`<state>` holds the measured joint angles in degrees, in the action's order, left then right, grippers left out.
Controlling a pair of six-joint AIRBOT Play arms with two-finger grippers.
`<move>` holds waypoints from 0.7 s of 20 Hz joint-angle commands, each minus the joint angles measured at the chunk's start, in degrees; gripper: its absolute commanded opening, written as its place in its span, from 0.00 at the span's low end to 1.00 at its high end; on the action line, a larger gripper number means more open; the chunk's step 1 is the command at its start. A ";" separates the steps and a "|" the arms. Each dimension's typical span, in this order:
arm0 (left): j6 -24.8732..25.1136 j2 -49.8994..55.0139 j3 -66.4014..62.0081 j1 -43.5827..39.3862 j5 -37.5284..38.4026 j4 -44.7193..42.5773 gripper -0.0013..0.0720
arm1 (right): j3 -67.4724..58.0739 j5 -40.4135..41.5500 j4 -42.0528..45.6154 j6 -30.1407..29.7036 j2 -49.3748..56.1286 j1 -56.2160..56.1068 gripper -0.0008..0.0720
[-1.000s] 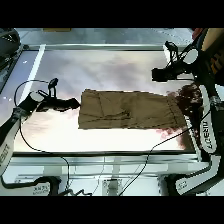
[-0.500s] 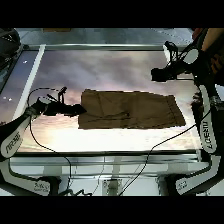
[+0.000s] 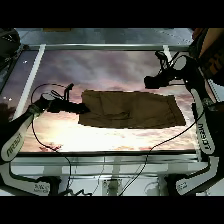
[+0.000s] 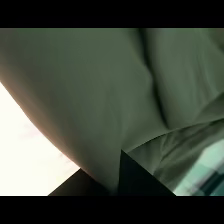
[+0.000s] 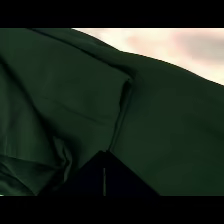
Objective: Fold the clothes and pants, and hang the long-sleeved shirts on hangers.
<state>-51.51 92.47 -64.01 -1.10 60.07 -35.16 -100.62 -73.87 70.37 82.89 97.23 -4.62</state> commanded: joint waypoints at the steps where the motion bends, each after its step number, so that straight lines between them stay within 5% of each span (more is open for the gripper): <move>1: -6.14 -5.07 -6.73 1.57 10.82 -6.47 0.04 | 3.34 2.56 -0.04 0.00 0.04 -2.40 0.06; 5: -14.78 -13.22 -16.87 0.59 23.26 -20.72 0.04 | 6.49 7.63 -0.09 0.66 0.07 -6.40 0.06; 14: -14.78 -20.96 -19.17 -1.09 27.58 -21.03 0.04 | 11.76 21.70 -7.41 8.22 3.80 -23.45 0.05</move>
<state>-65.87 72.79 -82.67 -1.61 86.74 -55.40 -89.73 -56.23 66.48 88.12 98.89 -22.17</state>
